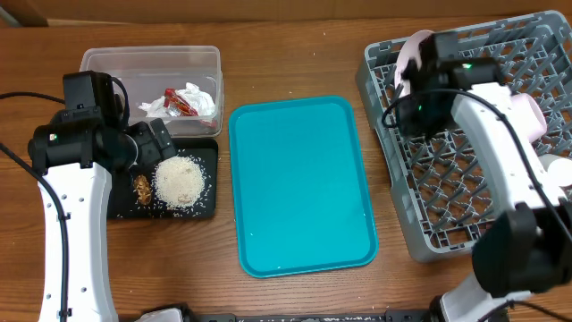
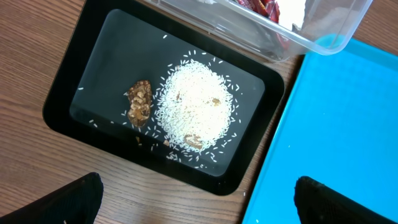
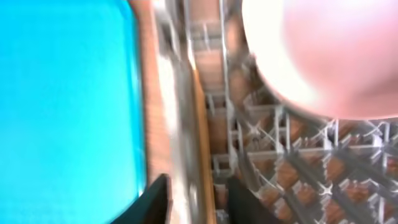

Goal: Sort waste into correct bins and load items into the dishwasher

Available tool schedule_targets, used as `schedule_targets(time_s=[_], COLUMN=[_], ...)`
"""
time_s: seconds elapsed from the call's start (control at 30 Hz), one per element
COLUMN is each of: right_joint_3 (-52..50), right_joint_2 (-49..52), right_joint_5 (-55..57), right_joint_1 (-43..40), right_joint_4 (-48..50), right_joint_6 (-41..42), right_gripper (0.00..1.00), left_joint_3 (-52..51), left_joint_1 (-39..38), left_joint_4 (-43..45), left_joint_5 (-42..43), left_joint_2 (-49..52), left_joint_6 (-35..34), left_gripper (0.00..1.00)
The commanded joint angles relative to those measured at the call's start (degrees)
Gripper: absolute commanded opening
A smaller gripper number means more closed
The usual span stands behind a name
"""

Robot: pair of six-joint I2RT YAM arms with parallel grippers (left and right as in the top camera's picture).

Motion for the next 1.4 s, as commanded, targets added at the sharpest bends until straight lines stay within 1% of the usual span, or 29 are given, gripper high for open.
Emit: schedule_targets(time_s=[0.0,0.03,0.07,0.13,0.2,0.3,0.4,0.53,0.57,0.63,0.77,0.87,1.0,1.17,1.27,1.37], right_joint_3=[2.51,2.51,2.51,2.51,2.51,2.51,2.49,2.49,2.49,2.49,2.49,2.38,1.86,-1.77,-5.64,-11.21], right_joint_2=[-6.36,-7.13,-7.76,-8.17,-8.15,-8.15,-8.15,-8.15,-8.15,-8.15,-8.15,-8.17,-8.31,-11.37,-16.28,-23.17], right_joint_5=[-7.45,-9.42,-11.47,-14.86,-20.46,-24.81,-25.77,-19.98,-17.75,-15.58,-12.61,-12.52,-12.52,-12.52,-12.52,-12.48], right_joint_1=[-0.72,-1.16,-1.75,-2.78,-4.39,-6.56,-8.90,-12.35,-12.70,-12.81,-12.90,-12.90,-12.90,-12.90,-12.90,-12.90], right_joint_4=[4.13,5.97,7.76,10.05,11.91,12.35,11.13,4.74,3.19,1.27,-2.56,-4.26,-6.19,-5.27,-2.69,1.42], right_joint_6=[3.39,4.79,6.10,7.19,7.17,7.17,7.06,7.08,7.08,7.08,6.97,6.36,5.29,5.31,5.33,5.33], right_gripper=[0.52,0.60,0.71,0.82,1.00,1.00,1.00,1.00,1.00,1.00,1.00,1.00,1.00,1.00,1.00,1.00], left_joint_3=[0.63,0.63,0.63,0.63,0.63,0.63,0.63,0.63,0.63,0.63,0.63,0.61,0.59,-0.57,-3.08,-7.45], left_joint_1=[-0.02,-0.02,-0.02,-0.02,-0.02,-0.02,0.00,-0.04,-0.04,-0.04,-0.04,-0.07,-0.07,-0.11,-0.46,-1.66], left_joint_4=[0.07,0.07,0.07,0.07,0.07,0.07,0.07,0.35,2.64,3.67,0.50,-2.71,-5.64,-7.08,-5.35,-2.56], left_joint_5=[-0.61,-0.61,-0.61,-0.61,-0.61,-0.61,-0.61,-0.79,-0.74,-0.15,1.60,1.55,1.33,1.36,1.40,1.40], left_joint_2=[-0.55,-0.55,-0.55,-0.55,-0.55,-0.55,-0.55,-0.55,-0.55,-0.55,-0.55,-0.55,-0.70,-2.67,-5.95,-11.43], left_joint_6=[-0.20,-0.20,-0.20,-0.20,-0.20,-0.20,-0.20,-0.17,-0.20,-0.22,-0.13,3.78,6.97,7.39,8.22,8.74], left_gripper=[1.00,1.00,1.00,1.00,1.00,1.00,1.00,1.00,1.00,1.00,1.00,1.00,1.00,1.00,1.00,1.00])
